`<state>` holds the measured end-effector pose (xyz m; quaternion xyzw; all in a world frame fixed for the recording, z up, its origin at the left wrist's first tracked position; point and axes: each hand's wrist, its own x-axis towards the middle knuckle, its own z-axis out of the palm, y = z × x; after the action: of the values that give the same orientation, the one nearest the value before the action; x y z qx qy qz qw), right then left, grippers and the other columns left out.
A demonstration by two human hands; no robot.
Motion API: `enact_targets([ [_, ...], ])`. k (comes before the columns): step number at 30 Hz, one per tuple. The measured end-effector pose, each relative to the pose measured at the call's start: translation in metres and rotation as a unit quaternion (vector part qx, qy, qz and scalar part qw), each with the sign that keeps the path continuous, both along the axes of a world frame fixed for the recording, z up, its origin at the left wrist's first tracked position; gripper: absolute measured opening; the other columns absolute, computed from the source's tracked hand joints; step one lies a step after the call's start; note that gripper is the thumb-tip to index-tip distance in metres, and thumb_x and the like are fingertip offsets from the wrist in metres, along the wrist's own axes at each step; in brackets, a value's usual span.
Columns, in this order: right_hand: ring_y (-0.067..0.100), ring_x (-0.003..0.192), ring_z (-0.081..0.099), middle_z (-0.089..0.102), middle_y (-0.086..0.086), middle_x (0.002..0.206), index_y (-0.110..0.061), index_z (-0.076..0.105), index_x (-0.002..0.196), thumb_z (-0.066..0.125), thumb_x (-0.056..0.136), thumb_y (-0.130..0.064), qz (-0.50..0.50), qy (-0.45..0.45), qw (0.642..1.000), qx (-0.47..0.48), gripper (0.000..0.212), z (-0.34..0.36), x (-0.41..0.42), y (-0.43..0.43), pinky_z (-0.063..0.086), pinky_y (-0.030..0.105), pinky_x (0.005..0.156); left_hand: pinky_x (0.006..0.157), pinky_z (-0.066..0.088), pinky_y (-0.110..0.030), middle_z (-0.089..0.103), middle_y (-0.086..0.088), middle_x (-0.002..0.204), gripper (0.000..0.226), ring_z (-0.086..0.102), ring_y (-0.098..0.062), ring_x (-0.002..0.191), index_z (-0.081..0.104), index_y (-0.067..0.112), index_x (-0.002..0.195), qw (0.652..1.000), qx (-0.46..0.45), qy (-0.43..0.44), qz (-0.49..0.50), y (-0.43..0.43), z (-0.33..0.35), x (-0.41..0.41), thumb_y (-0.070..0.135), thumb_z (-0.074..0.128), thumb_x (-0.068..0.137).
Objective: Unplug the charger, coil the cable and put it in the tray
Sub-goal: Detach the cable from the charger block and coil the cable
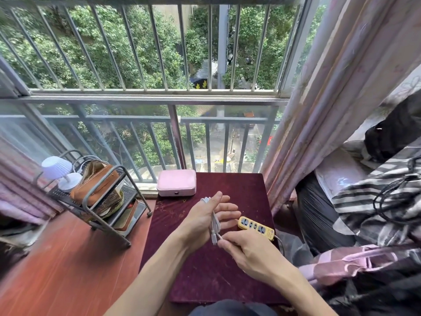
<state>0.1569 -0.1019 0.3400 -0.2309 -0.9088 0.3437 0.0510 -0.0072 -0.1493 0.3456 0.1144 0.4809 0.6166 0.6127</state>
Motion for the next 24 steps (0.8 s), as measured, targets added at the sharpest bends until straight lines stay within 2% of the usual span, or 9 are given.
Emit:
enact_targets([
  [4,0.017,0.066,0.057,0.055,-0.008,0.064,-0.025,0.048,0.074,0.049,0.105,-0.050,0.060,-0.054,0.996,0.029,0.040,0.022,0.007,-0.003,0.051,0.043,0.069,0.090,0.062,-0.046,0.073,-0.025,0.116,0.038,0.074,-0.032,0.107,0.048,-0.002,0.124,0.999,-0.017,0.041,-0.006,-0.001,-0.007,0.000,0.032,0.049,0.106],
  [8,0.011,0.068,0.059,0.060,-0.009,0.063,-0.034,0.059,0.067,0.054,0.103,-0.051,0.087,-0.043,0.995,0.039,0.040,0.049,0.008,-0.001,0.050,0.038,0.068,0.096,0.057,-0.052,0.071,-0.022,0.122,0.051,0.073,-0.034,0.109,0.056,-0.010,0.124,0.984,-0.035,0.152,-0.088,-0.009,-0.010,0.004,0.037,0.047,0.106],
  [10,0.007,0.078,0.069,0.072,-0.013,0.077,-0.039,0.070,0.077,0.061,0.100,-0.050,0.079,0.000,0.996,0.031,0.026,0.058,0.008,0.012,0.054,0.031,0.069,0.078,0.054,-0.061,0.076,-0.018,0.104,0.051,0.072,-0.039,0.090,0.063,-0.006,0.114,0.960,-0.001,0.213,-0.180,-0.016,-0.005,0.007,0.042,0.047,0.106],
  [12,-0.003,0.070,0.065,0.068,-0.028,0.074,-0.047,0.072,0.077,0.068,0.093,-0.055,0.050,0.038,0.998,-0.006,0.019,0.065,0.007,0.028,0.044,0.013,0.061,0.051,0.052,-0.043,0.076,-0.006,0.079,0.036,0.065,-0.022,0.059,0.074,0.022,0.103,0.929,0.043,0.256,-0.263,-0.023,0.001,0.010,0.043,0.045,0.105],
  [14,-0.006,0.056,0.059,0.064,-0.030,0.061,-0.038,0.076,0.077,0.076,0.088,-0.053,0.023,0.076,0.994,-0.069,0.019,0.064,0.005,0.043,0.039,0.006,0.054,0.039,0.038,-0.023,0.078,-0.003,0.081,0.036,0.044,-0.007,0.038,0.071,0.041,0.113,0.935,0.063,0.203,-0.284,-0.025,0.001,0.018,0.029,0.037,0.108],
  [16,-0.007,0.047,0.054,0.062,-0.026,0.052,-0.032,0.075,0.073,0.083,0.085,-0.045,0.011,0.108,0.985,-0.135,0.020,0.058,0.001,0.054,0.036,0.002,0.050,0.036,0.028,-0.018,0.075,-0.009,0.074,0.043,0.032,-0.004,0.032,0.063,0.027,0.133,0.956,0.043,0.113,-0.268,-0.023,-0.002,0.025,0.036,0.029,0.108],
  [17,-0.007,0.047,0.052,0.061,-0.024,0.051,-0.030,0.074,0.072,0.085,0.084,-0.043,0.005,0.116,0.981,-0.157,0.021,0.053,-0.002,0.058,0.037,0.002,0.052,0.036,0.022,-0.019,0.071,-0.008,0.065,0.055,0.030,-0.004,0.030,0.065,0.017,0.131,0.961,0.037,0.070,-0.264,-0.022,-0.005,0.027,0.047,0.025,0.107],
  [20,-0.004,0.050,0.049,0.052,-0.016,0.052,-0.018,0.072,0.075,0.089,0.084,-0.034,-0.017,0.118,0.953,-0.277,0.025,0.036,-0.007,0.064,0.053,0.014,0.057,0.036,0.016,-0.022,0.066,-0.007,0.055,0.090,0.030,-0.001,0.026,0.069,0.019,0.128,0.955,0.094,-0.044,-0.279,-0.025,-0.008,0.031,0.075,0.007,0.093],
  [24,0.005,0.057,0.058,0.048,-0.007,0.055,-0.013,0.074,0.079,0.092,0.076,-0.037,-0.046,0.136,0.903,-0.405,0.030,0.012,-0.014,0.060,0.065,0.034,0.074,0.032,0.024,-0.016,0.054,0.003,0.044,0.088,0.029,-0.002,0.027,0.048,0.018,0.150,0.950,0.129,-0.089,-0.270,-0.032,-0.011,0.026,0.078,0.018,0.093],
])
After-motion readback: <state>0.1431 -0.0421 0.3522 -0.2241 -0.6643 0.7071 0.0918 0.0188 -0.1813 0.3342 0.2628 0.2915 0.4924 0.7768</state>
